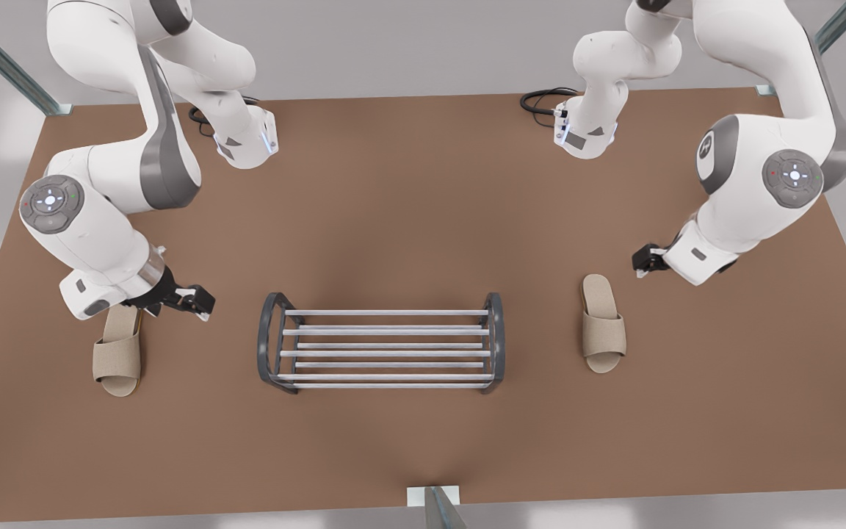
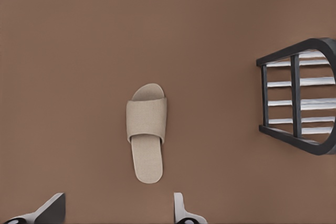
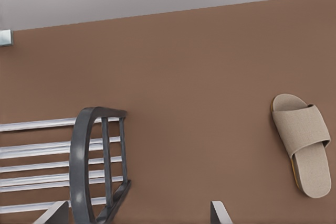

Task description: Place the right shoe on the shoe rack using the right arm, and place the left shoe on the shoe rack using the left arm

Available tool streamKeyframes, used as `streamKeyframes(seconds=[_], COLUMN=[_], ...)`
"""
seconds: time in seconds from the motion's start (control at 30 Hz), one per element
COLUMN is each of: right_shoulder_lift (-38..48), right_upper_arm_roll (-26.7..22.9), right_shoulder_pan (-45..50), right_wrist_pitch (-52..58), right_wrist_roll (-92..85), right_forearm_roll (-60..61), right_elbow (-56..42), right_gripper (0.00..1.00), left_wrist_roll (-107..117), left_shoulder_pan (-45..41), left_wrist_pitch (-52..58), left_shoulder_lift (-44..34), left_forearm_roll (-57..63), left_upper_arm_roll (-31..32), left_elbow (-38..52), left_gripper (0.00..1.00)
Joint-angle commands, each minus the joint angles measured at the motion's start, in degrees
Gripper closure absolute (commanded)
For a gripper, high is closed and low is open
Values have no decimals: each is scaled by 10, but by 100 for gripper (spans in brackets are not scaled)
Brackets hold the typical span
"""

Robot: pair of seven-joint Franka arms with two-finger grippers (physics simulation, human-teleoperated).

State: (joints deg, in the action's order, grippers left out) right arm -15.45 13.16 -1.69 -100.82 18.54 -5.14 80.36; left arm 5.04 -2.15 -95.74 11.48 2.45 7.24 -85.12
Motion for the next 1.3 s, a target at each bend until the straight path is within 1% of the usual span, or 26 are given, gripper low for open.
streamKeyframes(seconds=[0.0, 0.07, 0.1, 0.13, 0.17, 0.2, 0.23, 0.27, 0.3, 0.47, 0.53, 0.57, 0.67, 0.8, 0.83, 0.87, 0.9, 0.97, 1.0, 1.03, 1.07, 1.1, 1.13, 1.17, 1.2, 1.27], right_shoulder_lift=[1, -5, -8, -16, -17, -23, -27, -27, -48, -41, -53, -55, -52, -41, -13, 41, 99, 132, 197, 189, 136, 152, 166, 154, 138, 149], right_upper_arm_roll=[1, 0, 0, 0, 1, 3, 2, 2, 2, 4, 4, 4, 5, 5, 5, 5, 6, 8, 9, 9, 11, 14, 14, 15, 15, 17], right_shoulder_pan=[3, -10, -26, -51, -75, -105, -121, -129, -142, -147, -141, -144, -140, -148, -154, -162, -176, -218, -217, -210, -202, -206, -211, -218, -229, -225], right_wrist_pitch=[5, 26, 62, 89, 98, 136, 155, 175, 238, 315, 379, 385, 389, 416, 386, 303, 160, -21, -227, -307, -302, -417, -671, -857, -988, -1001], right_wrist_roll=[-18, -22, -19, -25, -67, -78, -97, -113, -115, -135, -133, -134, -132, -134, -134, -135, -154, -227, -224, -202, -151, -146, -143, -139, -140, -137], right_forearm_roll=[1, 1, 1, 1, 1, 5, 8, 9, 29, 26, 24, 24, 23, -11, -10, -11, -9, -7, -4, -3, -2, -10, -10, -9, -9, -9], right_elbow=[0, 8, 9, 9, 30, 36, 34, 35, 36, 31, 38, 38, 107, 157, 175, 232, 291, 299, 398, 399, 331, 396, 528, 600, 651, 662], right_gripper=[0, 0, 0, 0, 0, 0, 0, 0, 0, 0, 0, 0, 0, 0, 0, 0, 0, 0, 0, 0, 0, 0, 0, 0, 0, 0], left_wrist_roll=[65, 76, 23, 9, 9, 10, 12, 13, 12, 11, 11, 11, 11, 10, 10, 10, 10, 9, 9, 8, 8, 8, 8, 8, 8, 8], left_shoulder_pan=[-4, -4, 21, 34, 35, 35, 35, 45, 50, 72, 72, 77, 85, 86, 85, 85, 86, 85, 85, 85, 85, 85, 86, 86, 87, 87], left_wrist_pitch=[-51, -24, -10, -129, -350, -575, -773, -955, -1044, -1044, -1044, -1044, -1044, -1045, -1045, -1045, -1045, -1045, -1045, -1045, -1045, -1045, -1045, -1045, -1045, -1045], left_shoulder_lift=[2, 24, -3, -68, -148, -168, -161, -127, -80, -82, -53, -37, -8, 23, 26, 37, 43, 62, 64, 65, 65, 65, 65, 64, 65, 74], left_forearm_roll=[3, 1, -5, -6, -6, -5, -4, -5, -9, -9, -10, -10, -7, -6, -6, -5, -4, -1, 0, 0, 1, 1, 1, 1, 1, 1], left_upper_arm_roll=[0, 0, 7, 19, 25, 25, 25, 25, 23, 23, 21, 20, 18, 9, 9, 9, 8, 8, 8, 8, 8, 8, 8, 8, 8, 8], left_elbow=[2, 38, -1, -126, -323, -454, -541, -608, -630, -637, -633, -631, -625, -620, -617, -611, -607, -608, -608, -608, -609, -609, -610, -610, -610, -610], left_gripper=[0, 0, 0, 0, 0, 0, 0, 0, 0, 0, 0, 0, 0, 0, 0, 0, 0, 0, 0, 0, 0, 0, 0, 0, 0, 0])
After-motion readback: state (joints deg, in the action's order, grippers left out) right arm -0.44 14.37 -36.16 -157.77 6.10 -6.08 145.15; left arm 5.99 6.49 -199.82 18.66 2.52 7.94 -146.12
